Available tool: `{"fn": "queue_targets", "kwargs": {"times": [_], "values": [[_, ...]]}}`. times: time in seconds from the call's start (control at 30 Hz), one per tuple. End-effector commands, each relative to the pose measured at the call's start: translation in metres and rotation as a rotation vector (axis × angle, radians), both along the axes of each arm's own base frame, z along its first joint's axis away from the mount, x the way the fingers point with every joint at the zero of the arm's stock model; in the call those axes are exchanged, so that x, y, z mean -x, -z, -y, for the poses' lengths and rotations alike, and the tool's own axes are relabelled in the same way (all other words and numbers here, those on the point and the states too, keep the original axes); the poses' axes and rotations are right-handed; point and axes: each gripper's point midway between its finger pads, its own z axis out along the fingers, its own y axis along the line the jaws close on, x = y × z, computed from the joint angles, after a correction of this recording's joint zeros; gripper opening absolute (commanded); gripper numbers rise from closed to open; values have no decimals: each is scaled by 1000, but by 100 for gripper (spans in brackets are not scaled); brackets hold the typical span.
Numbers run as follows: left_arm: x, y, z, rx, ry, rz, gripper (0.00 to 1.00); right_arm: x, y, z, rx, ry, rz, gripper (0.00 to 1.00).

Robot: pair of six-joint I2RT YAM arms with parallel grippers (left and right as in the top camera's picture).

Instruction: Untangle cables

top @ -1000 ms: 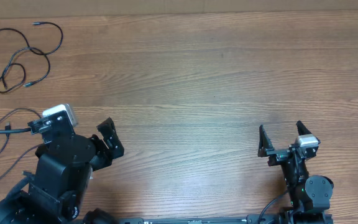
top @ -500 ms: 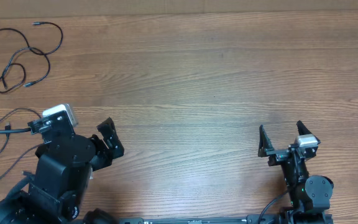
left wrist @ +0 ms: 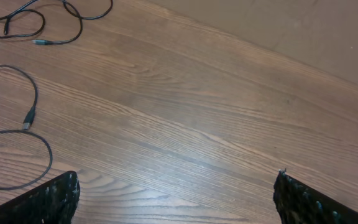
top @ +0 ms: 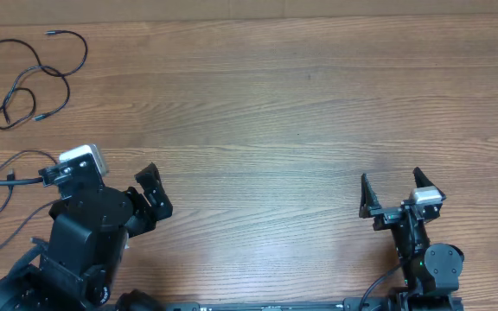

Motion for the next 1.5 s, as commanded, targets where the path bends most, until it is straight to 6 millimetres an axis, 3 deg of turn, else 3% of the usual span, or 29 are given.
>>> {"fn": "queue_targets", "kwargs": {"times": [0.0, 1.03, 1.13, 1.27, 1.47], "values": [[0, -5, -3, 6, -21, 18, 100, 0, 2, 2, 1, 11, 4, 100], [1, -4, -3, 1, -17, 11, 100, 0, 2, 2, 1, 11, 4, 100], [3, 2, 4, 35, 15, -21, 100, 0, 2, 2, 1, 11, 4, 100], [3, 28, 6, 36, 42, -107, 100, 0, 2, 2, 1, 11, 4, 100], [-17, 43, 23, -35, 239, -70, 100, 0, 2, 2, 1, 11, 4, 100]]}}
